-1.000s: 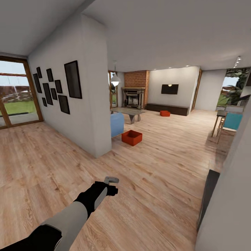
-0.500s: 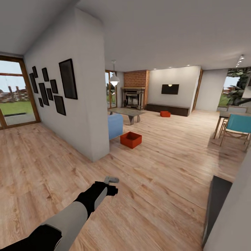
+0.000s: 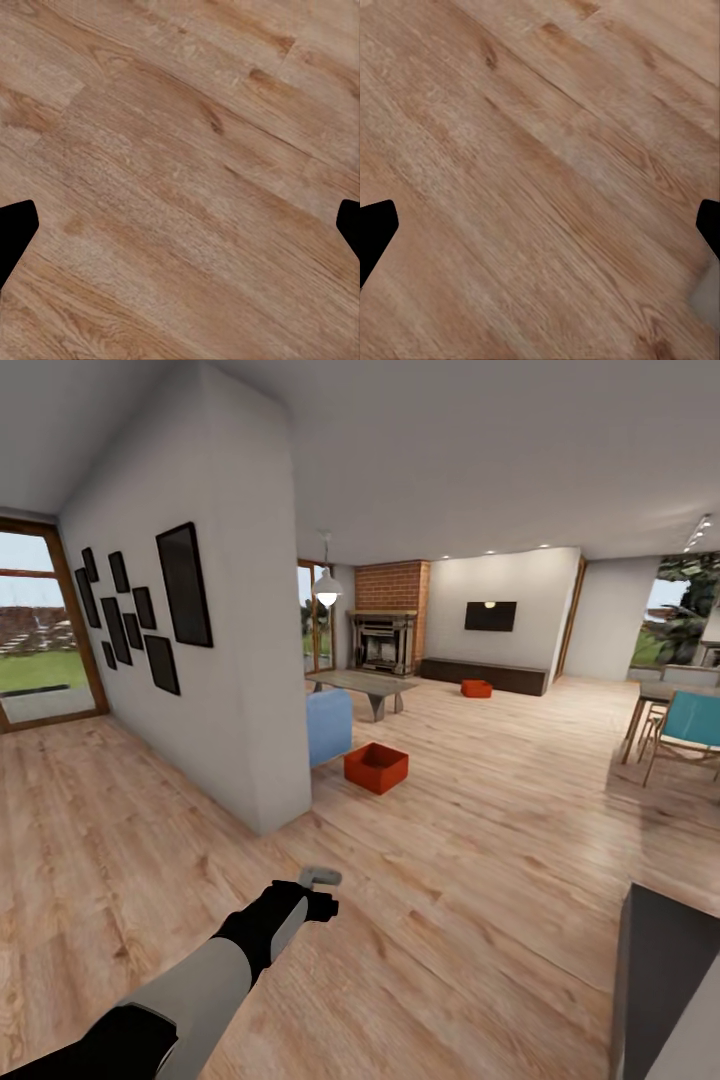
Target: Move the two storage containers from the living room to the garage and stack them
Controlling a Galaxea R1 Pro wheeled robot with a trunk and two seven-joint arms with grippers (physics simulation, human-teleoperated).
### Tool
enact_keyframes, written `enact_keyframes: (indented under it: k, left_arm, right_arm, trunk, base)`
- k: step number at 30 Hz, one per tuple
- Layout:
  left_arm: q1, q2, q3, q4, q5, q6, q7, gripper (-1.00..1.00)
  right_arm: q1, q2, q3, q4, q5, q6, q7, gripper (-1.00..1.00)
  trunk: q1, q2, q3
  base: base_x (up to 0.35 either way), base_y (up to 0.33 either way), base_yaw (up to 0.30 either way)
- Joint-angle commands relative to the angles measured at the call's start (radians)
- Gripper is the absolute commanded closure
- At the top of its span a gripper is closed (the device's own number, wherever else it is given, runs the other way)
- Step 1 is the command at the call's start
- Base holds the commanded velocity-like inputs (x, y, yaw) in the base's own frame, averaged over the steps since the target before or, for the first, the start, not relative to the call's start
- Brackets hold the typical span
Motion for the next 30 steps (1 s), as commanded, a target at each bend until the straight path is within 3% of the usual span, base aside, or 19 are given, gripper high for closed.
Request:
enact_keyframes:
  k: [1, 30]
  left_arm:
    - [-0.001, 0.0, -0.005, -0.001, 0.011, 0.004, 0.009, -1.0]
    - [-0.001, 0.0, -0.005, -0.001, 0.011, 0.003, 0.009, -1.0]
  right_arm:
    - [-0.001, 0.0, 0.0, 0.0, 0.01, -0.001, -0.006, -1.0]
    - [-0.001, 0.0, 0.0, 0.0, 0.01, -0.001, -0.006, -1.0]
  trunk:
    - [0.001, -0.001, -0.001]
    - [0.001, -0.001, -0.001]
  base:
    - [0.335, 0.0, 0.0]
    - [0.336, -0.097, 0.0]
